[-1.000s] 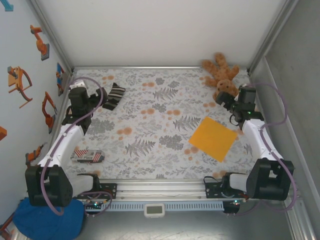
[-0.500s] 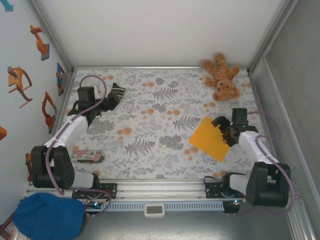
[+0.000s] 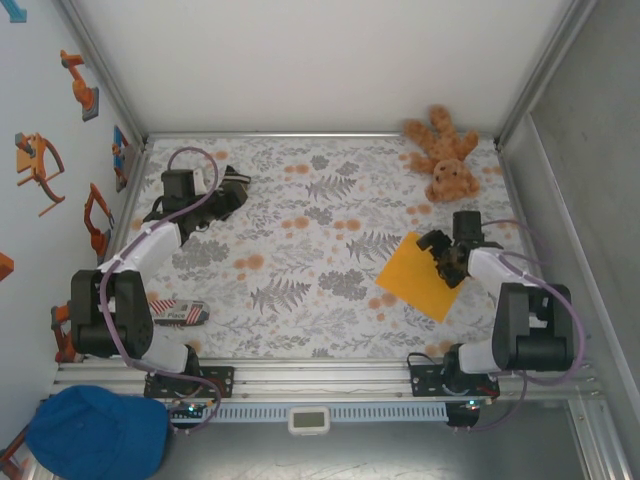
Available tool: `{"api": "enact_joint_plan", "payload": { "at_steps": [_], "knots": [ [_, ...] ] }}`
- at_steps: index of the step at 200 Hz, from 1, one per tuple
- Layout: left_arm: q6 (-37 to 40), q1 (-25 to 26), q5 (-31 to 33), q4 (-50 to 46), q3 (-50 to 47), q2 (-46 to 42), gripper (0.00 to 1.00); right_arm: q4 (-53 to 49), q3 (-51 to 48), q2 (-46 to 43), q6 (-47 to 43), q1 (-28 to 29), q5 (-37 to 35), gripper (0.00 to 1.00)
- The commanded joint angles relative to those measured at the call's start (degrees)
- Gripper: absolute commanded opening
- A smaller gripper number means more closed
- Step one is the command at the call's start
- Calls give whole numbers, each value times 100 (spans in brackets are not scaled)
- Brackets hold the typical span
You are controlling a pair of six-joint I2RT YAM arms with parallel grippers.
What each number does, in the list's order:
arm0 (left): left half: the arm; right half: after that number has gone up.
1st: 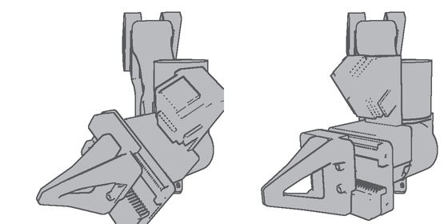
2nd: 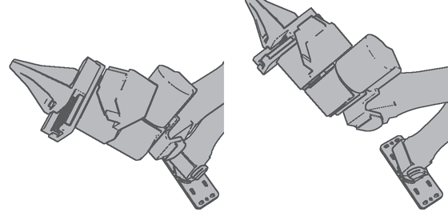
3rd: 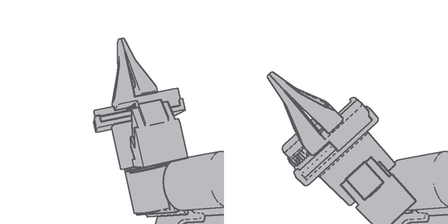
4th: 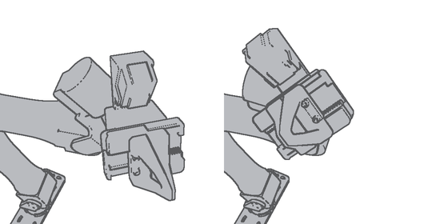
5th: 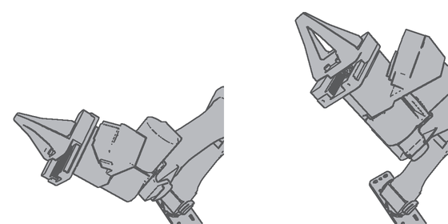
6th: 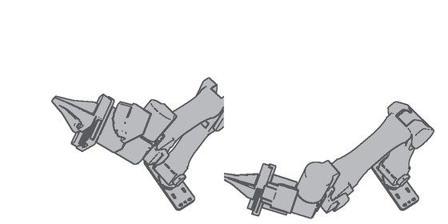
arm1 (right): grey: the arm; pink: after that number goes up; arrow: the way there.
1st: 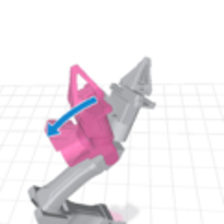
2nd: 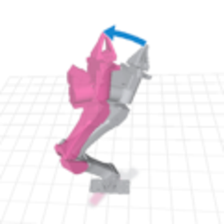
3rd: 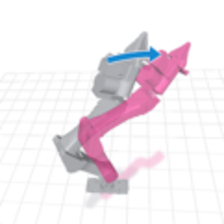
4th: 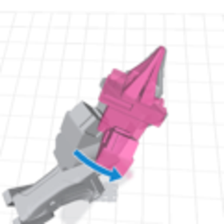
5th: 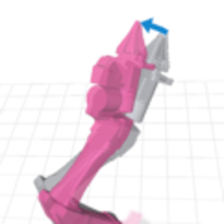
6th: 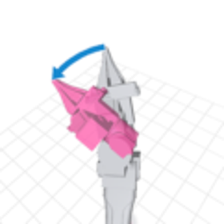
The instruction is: Fold a paper plane with a square sheet of paper (pick it up from the middle)
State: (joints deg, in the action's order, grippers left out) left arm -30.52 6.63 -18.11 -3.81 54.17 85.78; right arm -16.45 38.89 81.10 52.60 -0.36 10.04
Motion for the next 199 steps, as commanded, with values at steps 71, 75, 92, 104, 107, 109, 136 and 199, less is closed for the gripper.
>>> {"api": "enact_joint_plan", "payload": {
  "at_steps": [71, 75, 92, 104, 107, 109, 136, 199],
  "knots": [
    [-300, 281, -439, 13, 201, 380, 96, 810, 1601, 2041, 425, 1961, 520, 96],
    [-300, 301, -439, -2, 212, 396, 96, 838, 1710, 2149, 435, 2065, 555, 96],
    [-319, 394, -415, -44, 223, 461, 96, 872, 2128, 2593, 346, 2435, 748, 96],
    [-323, 441, -380, -90, 225, 492, 96, 826, 2405, 2846, 214, 2642, 894, 96],
    [-327, 451, -370, -110, 231, 497, 96, 801, 2481, 2910, 181, 2699, 932, 96],
    [-335, 457, -369, -122, 231, 505, 96, 772, 2526, 2946, 161, 2728, 947, 96],
    [-429, 548, -412, -230, 289, 615, 96, 500, 2997, 3244, -175, 3062, 1125, 95],
    [-723, 1589, -482, -722, 951, 1034, 98, 636, 2997, 2057, -332, 2531, 1102, 93]
  ]
}}
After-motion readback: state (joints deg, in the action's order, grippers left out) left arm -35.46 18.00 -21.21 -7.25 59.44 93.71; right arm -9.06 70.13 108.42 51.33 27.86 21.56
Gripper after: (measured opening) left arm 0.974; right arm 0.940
